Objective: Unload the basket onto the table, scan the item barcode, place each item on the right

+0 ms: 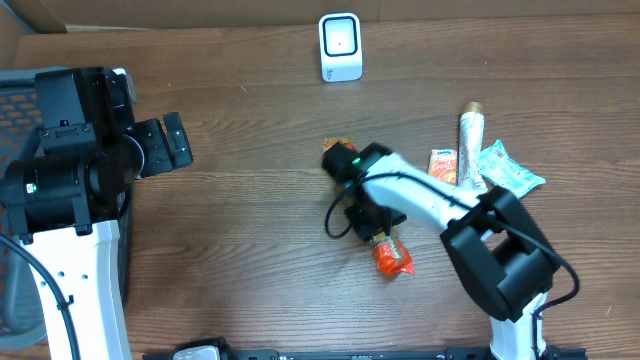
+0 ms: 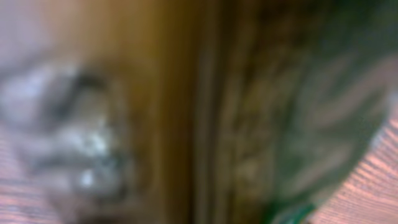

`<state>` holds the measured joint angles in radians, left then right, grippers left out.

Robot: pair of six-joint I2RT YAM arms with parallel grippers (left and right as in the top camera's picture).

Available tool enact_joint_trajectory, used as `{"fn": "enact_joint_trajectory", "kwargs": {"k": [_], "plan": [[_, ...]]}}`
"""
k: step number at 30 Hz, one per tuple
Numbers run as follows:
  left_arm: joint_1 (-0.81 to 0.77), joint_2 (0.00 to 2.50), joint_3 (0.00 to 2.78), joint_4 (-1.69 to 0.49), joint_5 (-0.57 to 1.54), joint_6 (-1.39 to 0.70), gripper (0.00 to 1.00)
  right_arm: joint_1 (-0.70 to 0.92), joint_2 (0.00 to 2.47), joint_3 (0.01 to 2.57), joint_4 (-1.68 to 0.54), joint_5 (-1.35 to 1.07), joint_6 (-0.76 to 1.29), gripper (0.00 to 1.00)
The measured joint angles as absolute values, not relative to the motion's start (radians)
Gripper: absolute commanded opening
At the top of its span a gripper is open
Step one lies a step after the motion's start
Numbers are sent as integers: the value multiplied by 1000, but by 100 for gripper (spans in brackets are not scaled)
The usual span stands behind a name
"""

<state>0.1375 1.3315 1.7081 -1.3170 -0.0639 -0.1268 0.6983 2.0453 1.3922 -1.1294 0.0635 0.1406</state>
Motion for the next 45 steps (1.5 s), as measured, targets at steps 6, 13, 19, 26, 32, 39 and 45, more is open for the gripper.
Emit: {"fn": "enact_joint_trajectory", "kwargs": {"k": [6, 13, 19, 26, 32, 39, 45], "plan": [[138, 1332, 1708, -1317, -64, -127, 100, 609, 2014, 1393, -1127, -73, 91, 4], [138, 1332, 1708, -1317, -64, -127, 100, 582, 2014, 1418, -1165, -126, 74, 4], [138, 1332, 1708, -1317, -64, -127, 100, 582, 1982, 1475, -1215, -131, 75, 4], [138, 1332, 1708, -1317, -64, -127, 100, 579, 1787, 1587, -1231, -149, 75, 4], [138, 1332, 1708, -1317, -64, -127, 100, 576, 1644, 1591, -1229, -156, 78, 4], [138, 1332, 1708, -1317, -64, -127, 100, 514, 1544, 1591, -1163, -365, 83, 4], [138, 1332, 1708, -1317, -64, -127, 100, 295, 1491, 1591, -1131, -719, 86, 4]]}}
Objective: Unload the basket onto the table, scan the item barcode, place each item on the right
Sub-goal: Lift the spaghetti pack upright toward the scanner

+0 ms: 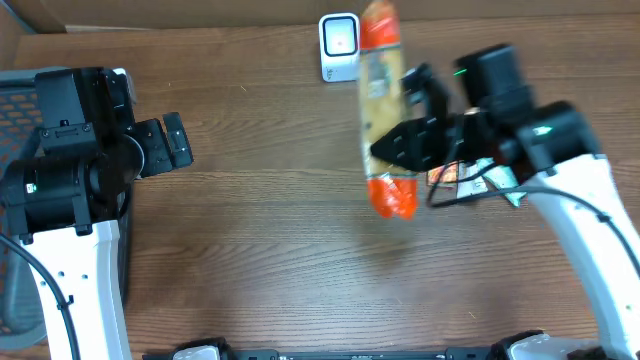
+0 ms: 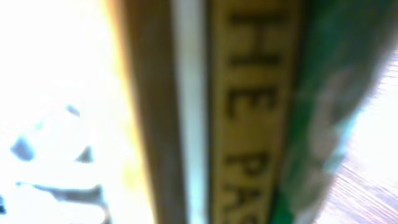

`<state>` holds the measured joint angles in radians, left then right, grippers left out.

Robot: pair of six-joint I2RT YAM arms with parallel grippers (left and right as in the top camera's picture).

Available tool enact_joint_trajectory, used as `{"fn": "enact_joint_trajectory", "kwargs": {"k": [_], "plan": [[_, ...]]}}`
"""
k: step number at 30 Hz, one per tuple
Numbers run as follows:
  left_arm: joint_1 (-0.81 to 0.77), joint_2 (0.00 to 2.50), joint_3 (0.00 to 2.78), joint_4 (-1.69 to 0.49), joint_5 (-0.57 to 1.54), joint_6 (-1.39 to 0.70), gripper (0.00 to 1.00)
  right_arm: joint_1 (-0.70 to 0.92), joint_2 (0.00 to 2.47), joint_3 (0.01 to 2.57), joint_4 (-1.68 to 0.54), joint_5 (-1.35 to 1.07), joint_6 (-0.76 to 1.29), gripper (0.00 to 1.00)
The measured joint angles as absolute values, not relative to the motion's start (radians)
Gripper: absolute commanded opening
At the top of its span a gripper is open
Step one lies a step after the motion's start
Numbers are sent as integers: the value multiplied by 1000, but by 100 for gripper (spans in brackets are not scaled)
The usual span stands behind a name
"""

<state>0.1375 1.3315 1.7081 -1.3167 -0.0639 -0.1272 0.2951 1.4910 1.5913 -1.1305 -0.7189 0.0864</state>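
Note:
A long clear packet with orange ends (image 1: 380, 110) hangs high above the table, held lengthwise near its middle. My right gripper (image 1: 392, 148) is shut on it from the right. The packet's top end overlaps the white barcode scanner (image 1: 338, 44) at the back edge. In the right wrist view the packet's label (image 2: 249, 112) fills the frame, blurred, with large dark letters; the fingers are hidden. My left gripper (image 1: 172, 142) stands open over the left of the table, holding nothing.
A beige tube (image 1: 470, 120), an orange sachet (image 1: 442, 172) and a pale green packet (image 1: 510, 175) lie partly under the right arm at the right. A dark mesh basket (image 1: 15, 100) sits at the far left edge.
My right gripper was low at the table's middle on the packet lying there. Now it holds the packet raised high, farther back and right, near the scanner. The left arm has not moved.

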Motion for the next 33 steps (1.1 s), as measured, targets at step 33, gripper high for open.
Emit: {"fn": "enact_joint_trajectory", "kwargs": {"k": [33], "plan": [[138, 1332, 1708, -1317, -64, -127, 100, 122, 1522, 1591, -1145, -1382, 100, 4]]}}
